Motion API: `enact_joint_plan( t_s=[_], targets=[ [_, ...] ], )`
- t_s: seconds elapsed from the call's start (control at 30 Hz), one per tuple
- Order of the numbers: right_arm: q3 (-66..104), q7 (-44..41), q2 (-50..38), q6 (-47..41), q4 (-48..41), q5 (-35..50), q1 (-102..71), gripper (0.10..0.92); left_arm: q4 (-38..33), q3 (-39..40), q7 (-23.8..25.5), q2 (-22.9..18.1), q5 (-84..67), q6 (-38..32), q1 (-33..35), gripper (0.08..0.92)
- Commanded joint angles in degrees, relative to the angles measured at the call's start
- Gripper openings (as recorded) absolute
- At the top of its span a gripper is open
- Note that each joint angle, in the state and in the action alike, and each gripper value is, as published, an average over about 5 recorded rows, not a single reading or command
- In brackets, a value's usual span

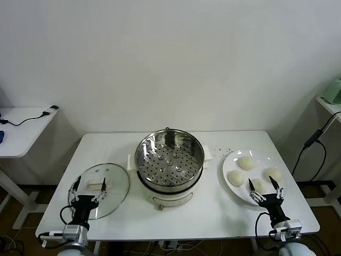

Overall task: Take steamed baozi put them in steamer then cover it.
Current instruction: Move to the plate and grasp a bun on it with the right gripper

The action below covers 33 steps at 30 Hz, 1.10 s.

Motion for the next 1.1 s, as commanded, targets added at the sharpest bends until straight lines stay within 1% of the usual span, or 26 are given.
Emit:
enact_joint_plan(
  t_s=[0.03, 0.07, 0.17, 0.3, 0.43, 0.57, 0.67, 0.8, 0.93, 1.1],
  targets=[
    [1.25, -7.33, -5.79, -1.82, -0.89, -4.84, 3.02, 0.823, 0.01, 0.27, -0.71, 0.10, 0.30, 0.13, 0.20, 0.823],
    [1.31, -8.70, -7.20, -2.79, -1.07, -5.90, 3.57, 0.823, 0.01, 0.33, -0.85, 0.13, 0.29, 0.14, 0.24, 0.823],
    [0.79, -15.83, -15.35, -8.33, -2.43, -9.92, 6.64, 0.823, -0.05, 0.63, -1.45, 0.29, 0.22, 0.16, 0.50, 0.823],
    [-2.49, -25.17, -26.08, -13.82, -6.88, -12.26, 12.06, 0.823, -0.32, 1.05, -1.83, 0.57, 0.05, -0.04, 1.09, 0.823],
    [-8.25, -34.85, -35.27, -15.29, -13.35, -15.04, 21.04, 0.823, -0.51, 1.25, -2.13, 0.70, -0.33, -0.29, 1.42, 0.823],
    [-20.08, -43.99, -40.32, -14.20, -21.58, -17.95, 36.21, 0.823, -0.73, 1.36, -2.17, 0.82, -0.71, -0.52, 1.64, 0.823],
    [-31.52, -48.17, -41.47, -12.63, -27.39, -20.10, 47.69, 0.823, -1.03, 1.47, -2.12, 0.99, -0.84, -0.70, 1.91, 0.823],
    [-48.23, -52.10, -39.85, -11.19, -35.13, -21.93, 64.01, 0.823, -1.35, 1.63, -2.04, 1.10, -1.00, -0.79, 2.24, 0.823],
    [-60.12, -55.31, -34.72, -9.28, -42.58, -24.00, 75.81, 0.823, -1.06, 1.65, -2.02, 1.06, -1.06, -0.71, 2.20, 0.823],
    [-67.47, -57.63, -26.39, -6.37, -52.85, -27.00, 83.22, 0.823, -0.71, 1.50, -2.04, 1.21, -0.77, -0.41, 2.04, 0.823]
  ],
)
